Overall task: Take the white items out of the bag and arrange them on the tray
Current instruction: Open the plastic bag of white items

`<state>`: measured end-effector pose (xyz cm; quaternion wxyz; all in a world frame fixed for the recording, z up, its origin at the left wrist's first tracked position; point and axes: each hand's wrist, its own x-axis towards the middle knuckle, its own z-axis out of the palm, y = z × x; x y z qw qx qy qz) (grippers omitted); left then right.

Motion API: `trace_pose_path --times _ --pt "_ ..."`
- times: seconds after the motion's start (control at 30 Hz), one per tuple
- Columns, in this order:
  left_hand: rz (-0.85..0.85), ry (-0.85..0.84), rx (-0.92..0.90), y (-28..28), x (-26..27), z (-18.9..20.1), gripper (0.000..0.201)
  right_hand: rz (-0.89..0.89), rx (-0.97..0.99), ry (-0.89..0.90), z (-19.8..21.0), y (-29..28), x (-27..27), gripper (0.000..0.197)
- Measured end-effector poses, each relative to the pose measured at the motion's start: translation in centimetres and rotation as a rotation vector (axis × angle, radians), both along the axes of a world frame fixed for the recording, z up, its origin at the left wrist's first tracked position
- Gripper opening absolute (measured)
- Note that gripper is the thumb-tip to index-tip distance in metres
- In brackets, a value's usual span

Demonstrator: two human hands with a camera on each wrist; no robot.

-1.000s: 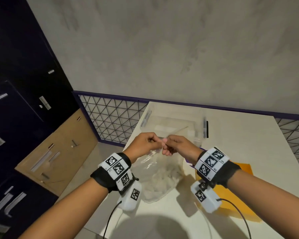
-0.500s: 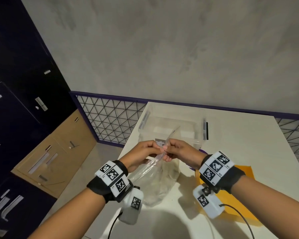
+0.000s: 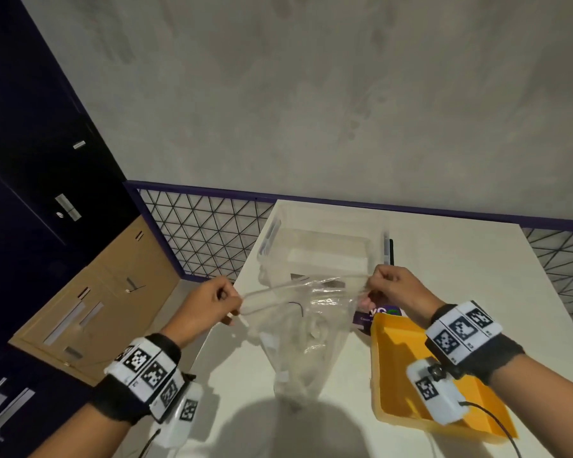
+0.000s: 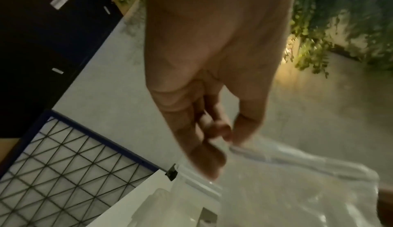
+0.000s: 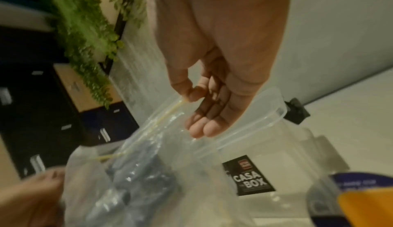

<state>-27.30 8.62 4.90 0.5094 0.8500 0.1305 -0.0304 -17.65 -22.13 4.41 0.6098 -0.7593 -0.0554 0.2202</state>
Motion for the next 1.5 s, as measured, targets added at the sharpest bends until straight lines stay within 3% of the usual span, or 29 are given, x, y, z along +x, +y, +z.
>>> trace_pose_path --times 0.07,0.2,0.27,0.33,0.43,0.47,0.57,0.63,0.7,0.77,0.83,0.9,1.0,1.07,1.13,1.23,1.33,1.4,1.5 --pt "-0.177 0.096 0.128 0.3 -0.2 0.2 0.031 -0.037 0.118 0.137 0.1 0.4 0.3 0.018" --pt "-0.526 0.253 0.300 -1.9 0.5 0.8 0.107 -0.013 0.391 0.487 0.8 1.7 0.9 0.024" --pt "-0.562 0.236 0.233 -3.8 1.5 0.9 0.114 0.057 0.424 0.551 0.9 2.7 1.0 0.026" --pt "-0.496 0.218 0.108 -5.2 2.6 0.7 0.095 0.161 0.362 0.535 1.1 3.8 0.7 0.024" --pt "-0.346 0.236 -0.085 -6.1 3.5 -0.2 0.027 0.227 0.220 0.414 1.2 5.1 0.1 0.015" --pt "-0.261 0.248 -0.207 -5.9 3.8 -0.6 0.020 0.258 0.113 0.327 1.0 5.2 -0.1 0.016" --pt "-0.024 0.279 -0.622 -4.9 3.9 -1.4 0.029 0.473 -0.324 0.005 -0.1 4.1 -0.9 0.052" --pt "0.066 0.271 -0.852 -4.2 3.7 -2.0 0.033 0.529 -0.548 -0.155 -1.0 2.9 -1.8 0.051" --pt "0.149 0.254 -1.043 -3.9 3.1 -2.6 0.028 0.581 -0.637 -0.115 -1.7 1.3 -2.3 0.032" --pt "0.234 0.218 -1.198 -3.6 2.5 -3.1 0.006 0.601 -0.541 0.223 -2.3 -0.2 -2.7 0.016" --pt "0.332 0.190 -1.275 -3.3 1.9 -3.9 0.026 0.495 -0.297 0.543 -3.5 -1.3 -2.7 0.035" --pt "0.381 0.189 -1.291 -3.2 1.6 -4.5 0.035 0.288 0.025 0.757 -4.1 -1.6 -2.7 0.040" --pt "0.360 0.221 -1.261 -2.8 0.8 -5.3 0.044 0.001 0.552 0.898 -3.7 -1.4 -2.5 0.034" --pt "0.291 0.271 -1.187 -2.3 -0.3 -5.9 0.050 -0.045 0.700 0.882 -3.2 -1.4 -2.5 0.050" --pt "0.119 0.365 -1.124 -2.0 -1.7 -6.2 0.058 -0.062 0.763 0.893 -2.9 -1.3 -2.6 0.062" --pt "-0.019 0.485 -1.092 -1.7 -2.8 -7.2 0.070 -0.129 0.767 0.880 -2.6 -0.6 -2.5 0.034" --pt "0.069 0.492 -1.060 -1.5 -2.2 -8.0 0.051 -0.111 0.768 0.889 -4.2 -0.5 -2.2 0.030" --pt "0.235 0.421 -1.085 -1.6 -1.6 -8.2 0.035 0.008 0.724 0.913 -5.1 -0.9 -2.3 0.043" --pt "0.433 0.344 -1.145 -2.3 -1.0 -8.7 0.028 0.282 0.278 0.749 -6.0 -0.9 -2.7 0.039"
